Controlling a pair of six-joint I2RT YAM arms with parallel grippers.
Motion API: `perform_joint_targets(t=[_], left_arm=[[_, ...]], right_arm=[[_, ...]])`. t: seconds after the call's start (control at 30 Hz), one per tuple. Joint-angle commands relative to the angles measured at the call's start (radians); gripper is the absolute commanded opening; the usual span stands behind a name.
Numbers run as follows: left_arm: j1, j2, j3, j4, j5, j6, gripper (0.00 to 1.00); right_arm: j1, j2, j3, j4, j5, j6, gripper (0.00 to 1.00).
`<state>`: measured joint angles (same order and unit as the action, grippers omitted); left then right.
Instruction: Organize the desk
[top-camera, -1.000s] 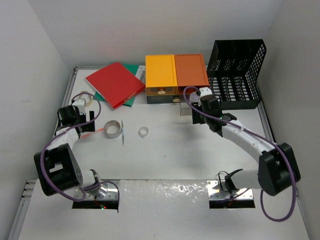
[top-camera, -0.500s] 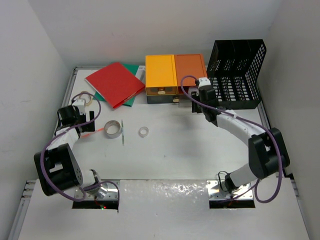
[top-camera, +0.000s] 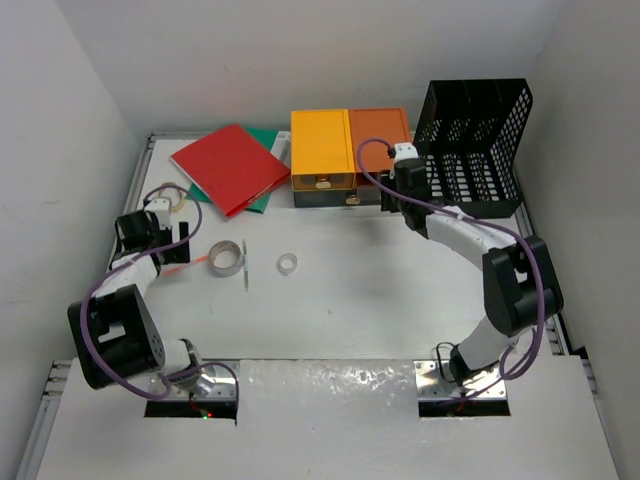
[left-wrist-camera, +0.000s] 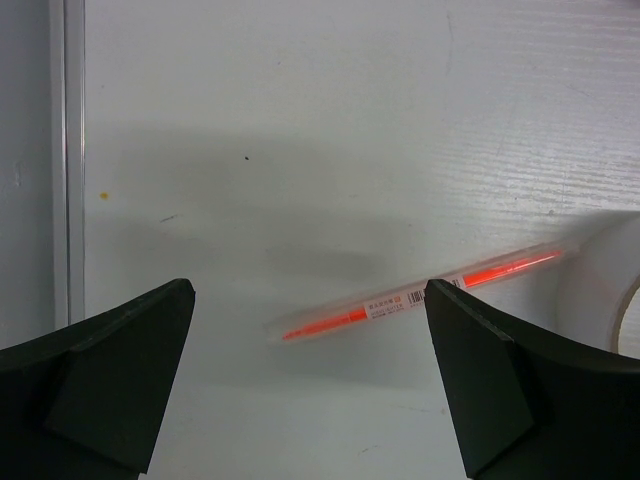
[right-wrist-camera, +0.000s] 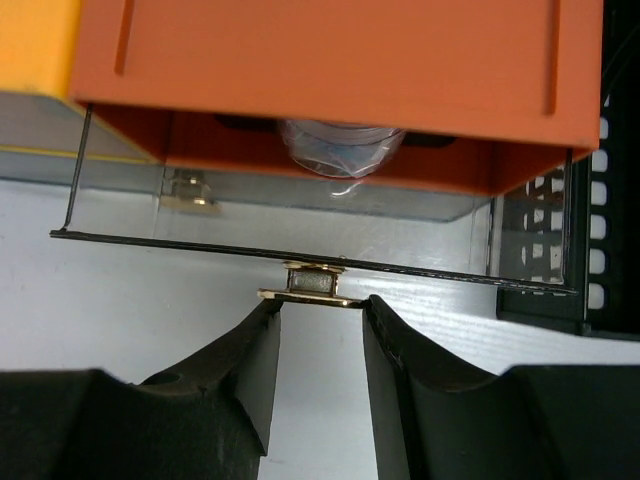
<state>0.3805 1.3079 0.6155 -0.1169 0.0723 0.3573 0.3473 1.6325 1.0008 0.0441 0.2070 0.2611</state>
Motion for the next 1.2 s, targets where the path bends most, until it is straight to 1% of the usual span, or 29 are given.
perform_joint_targets(t=[0.0, 0.2, 0.4, 0.6, 0.7, 0.73, 0.83, 0.87, 0.9, 0.97, 1.0, 1.07, 1.17], left_arm=[[0.005, 0.001, 0.033, 0.02, 0.009, -0.004, 0.99], [0.005, 0.001, 0.033, 0.016, 0.007, -0.004, 0.99], [0.003, 0.002, 0.035, 0.013, 0.004, -0.004, 0.99], [0.005, 0.002, 0.041, 0.01, 0.001, -0.006, 0.99], [0.005, 0.004, 0.056, 0.0, -0.006, -0.004, 0.99], [0.005, 0.005, 0.065, -0.006, -0.008, -0.003, 0.99], [0.005, 0.004, 0.118, -0.055, 0.023, -0.001, 0.99], [0.003, 0.005, 0.136, -0.088, 0.035, -0.001, 0.99], [-0.002, 0.004, 0.176, -0.107, 0.044, 0.0, 0.99], [-0.002, -0.001, 0.216, -0.165, 0.07, 0.006, 0.99], [-0.002, -0.01, 0.258, -0.19, 0.076, 0.017, 0.99], [-0.002, -0.019, 0.274, -0.198, 0.064, 0.026, 0.99], [-0.002, -0.03, 0.292, -0.207, 0.008, 0.04, 0.99]], right_arm=[[-0.005, 0.027, 0.067, 0.106, -0.004, -0.006, 0.37], [-0.008, 0.09, 0.091, 0.204, 0.011, -0.003, 0.37], [-0.008, 0.113, 0.098, 0.272, 0.04, -0.002, 0.36], [-0.008, 0.13, 0.096, 0.31, 0.054, -0.003, 0.37], [-0.008, 0.138, 0.104, 0.307, 0.049, 0.001, 0.39], [-0.008, 0.138, 0.102, 0.304, 0.046, 0.004, 0.4], [-0.008, 0.127, 0.098, 0.3, 0.013, 0.01, 0.51], [-0.008, 0.122, 0.098, 0.283, 0.003, 0.012, 0.55], [-0.008, 0.119, 0.102, 0.267, -0.004, 0.012, 0.6], [-0.01, 0.092, 0.104, 0.212, -0.023, 0.012, 0.66], [-0.008, 0.061, 0.093, 0.176, -0.023, 0.01, 0.72], [-0.008, 0.021, 0.073, 0.152, -0.024, 0.006, 0.79], [-0.008, -0.058, 0.055, 0.08, -0.015, 0.007, 0.83]])
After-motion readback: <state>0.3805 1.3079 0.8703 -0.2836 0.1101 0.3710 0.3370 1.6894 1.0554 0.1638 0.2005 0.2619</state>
